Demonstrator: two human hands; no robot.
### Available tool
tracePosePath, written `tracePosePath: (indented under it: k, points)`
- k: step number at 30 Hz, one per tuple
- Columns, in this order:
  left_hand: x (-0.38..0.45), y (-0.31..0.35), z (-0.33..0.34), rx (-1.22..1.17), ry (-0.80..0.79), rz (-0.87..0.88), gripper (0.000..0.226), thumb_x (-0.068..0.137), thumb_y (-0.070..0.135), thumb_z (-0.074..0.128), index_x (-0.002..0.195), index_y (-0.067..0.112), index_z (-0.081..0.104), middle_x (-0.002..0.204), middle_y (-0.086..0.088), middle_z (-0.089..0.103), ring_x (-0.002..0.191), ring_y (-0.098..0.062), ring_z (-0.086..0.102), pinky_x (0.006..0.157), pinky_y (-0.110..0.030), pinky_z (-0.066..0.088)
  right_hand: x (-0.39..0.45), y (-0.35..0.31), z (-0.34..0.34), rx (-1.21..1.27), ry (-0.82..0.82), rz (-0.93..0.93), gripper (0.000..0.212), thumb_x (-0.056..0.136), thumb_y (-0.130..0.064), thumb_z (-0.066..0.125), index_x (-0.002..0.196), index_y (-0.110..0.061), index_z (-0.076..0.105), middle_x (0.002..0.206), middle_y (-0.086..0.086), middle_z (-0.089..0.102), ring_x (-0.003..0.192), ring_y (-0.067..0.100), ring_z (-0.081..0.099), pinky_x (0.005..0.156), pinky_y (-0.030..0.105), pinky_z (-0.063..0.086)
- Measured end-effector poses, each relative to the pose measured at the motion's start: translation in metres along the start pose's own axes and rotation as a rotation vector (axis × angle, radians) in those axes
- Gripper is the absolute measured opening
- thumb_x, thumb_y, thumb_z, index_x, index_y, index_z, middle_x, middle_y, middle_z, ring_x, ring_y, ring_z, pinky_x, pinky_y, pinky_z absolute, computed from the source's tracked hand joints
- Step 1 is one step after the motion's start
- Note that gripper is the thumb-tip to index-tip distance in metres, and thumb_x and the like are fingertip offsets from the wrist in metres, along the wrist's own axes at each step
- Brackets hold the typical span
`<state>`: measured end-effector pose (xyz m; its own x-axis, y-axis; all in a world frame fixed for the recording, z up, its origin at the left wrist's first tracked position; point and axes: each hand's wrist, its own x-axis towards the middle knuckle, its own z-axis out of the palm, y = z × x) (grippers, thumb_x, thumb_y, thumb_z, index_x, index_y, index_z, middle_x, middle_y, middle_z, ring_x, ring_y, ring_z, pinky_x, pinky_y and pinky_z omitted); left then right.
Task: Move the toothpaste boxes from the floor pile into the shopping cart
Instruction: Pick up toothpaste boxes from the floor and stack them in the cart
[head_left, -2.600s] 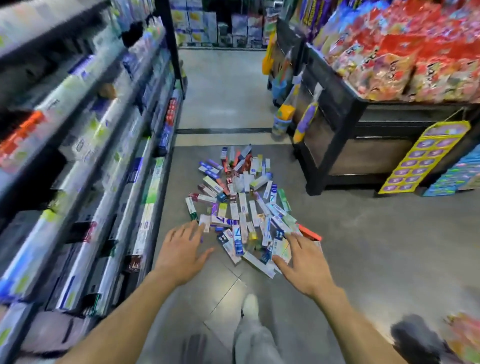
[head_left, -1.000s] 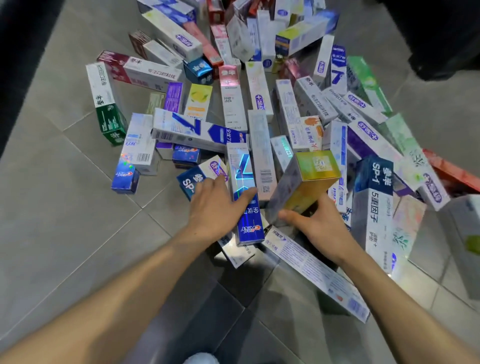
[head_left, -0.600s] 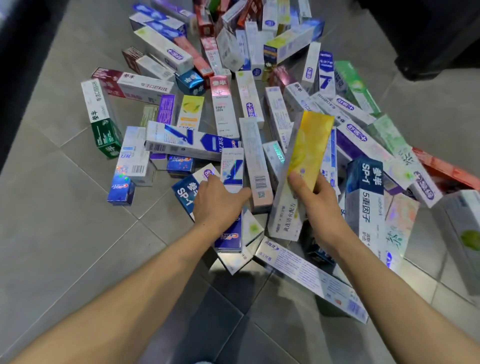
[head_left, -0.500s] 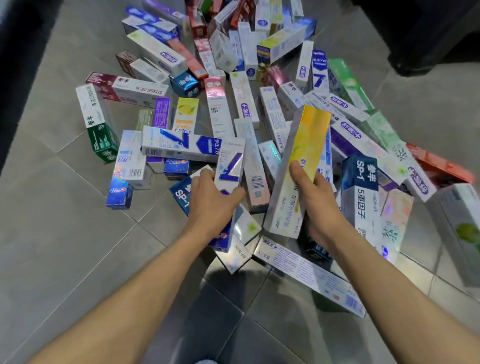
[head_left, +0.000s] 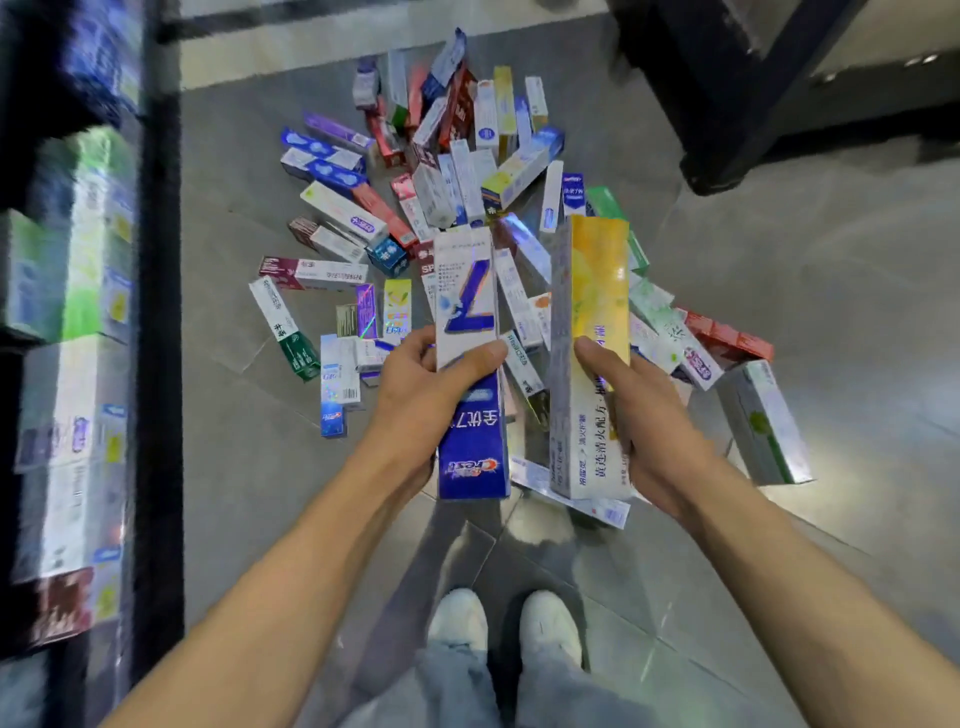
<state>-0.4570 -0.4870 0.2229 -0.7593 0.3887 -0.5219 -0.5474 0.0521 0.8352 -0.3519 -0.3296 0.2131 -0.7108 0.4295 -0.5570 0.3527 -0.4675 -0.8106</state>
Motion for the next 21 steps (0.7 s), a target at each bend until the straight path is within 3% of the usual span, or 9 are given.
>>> tracePosePath:
  k: [4, 8, 11, 14, 21]
  points:
    - [-0.099, 0.126, 0.045, -0.033, -0.03, 0.003, 0.045, 0.083, 0.011, 0.077, 0.123, 0.014, 0.055, 0.104, -0.008, 0.076, 0.089, -0.031, 0.074, 0.081, -0.049, 0.06, -0.109, -0.128, 0.013, -0.004, 0.022, -0.014, 0.023, 0.096, -0.03, 0.064, 0.115, -0.017, 0.069, 0.107, 0.013, 0.075, 0.1, 0.04, 0.071, 0.09, 0.055, 0.056]
    - [-0.2, 0.247, 0.097, -0.038, -0.093, 0.066, 0.036, 0.085, 0.015, 0.076, 0.115, 0.02, 0.056, 0.102, -0.008, 0.076, 0.082, -0.028, 0.073, 0.078, -0.048, 0.059, -0.221, -0.256, 0.022, 0.024, 0.074, -0.12, 0.02, 0.095, -0.027, 0.064, 0.11, -0.014, 0.067, 0.092, 0.006, 0.077, 0.079, 0.022, 0.075, 0.068, 0.035, 0.059]
    - [-0.273, 0.318, 0.136, -0.021, -0.161, 0.106, 0.039, 0.085, 0.019, 0.077, 0.118, 0.019, 0.057, 0.104, -0.008, 0.076, 0.083, -0.028, 0.075, 0.072, -0.042, 0.061, -0.3, -0.328, 0.024, 0.051, 0.126, -0.176, 0.035, 0.089, -0.032, 0.072, 0.116, -0.011, 0.064, 0.1, 0.01, 0.077, 0.089, 0.027, 0.075, 0.082, 0.045, 0.059]
    - [-0.329, 0.362, 0.173, -0.03, -0.22, 0.142, 0.035, 0.087, 0.02, 0.076, 0.117, 0.019, 0.059, 0.101, -0.006, 0.077, 0.082, -0.026, 0.076, 0.068, -0.039, 0.061, -0.36, -0.372, 0.017, 0.076, 0.153, -0.219, 0.041, 0.085, -0.036, 0.074, 0.116, -0.012, 0.065, 0.106, 0.014, 0.075, 0.102, 0.037, 0.071, 0.097, 0.056, 0.053]
    - [-0.415, 0.399, 0.239, 0.083, -0.453, 0.154, 0.037, 0.085, 0.029, 0.075, 0.117, 0.018, 0.06, 0.096, -0.004, 0.078, 0.077, -0.023, 0.076, 0.064, -0.037, 0.061, -0.481, -0.411, -0.02, 0.275, 0.341, -0.325, 0.032, 0.095, -0.027, 0.065, 0.119, -0.007, 0.062, 0.108, 0.019, 0.074, 0.103, 0.042, 0.069, 0.088, 0.053, 0.058]
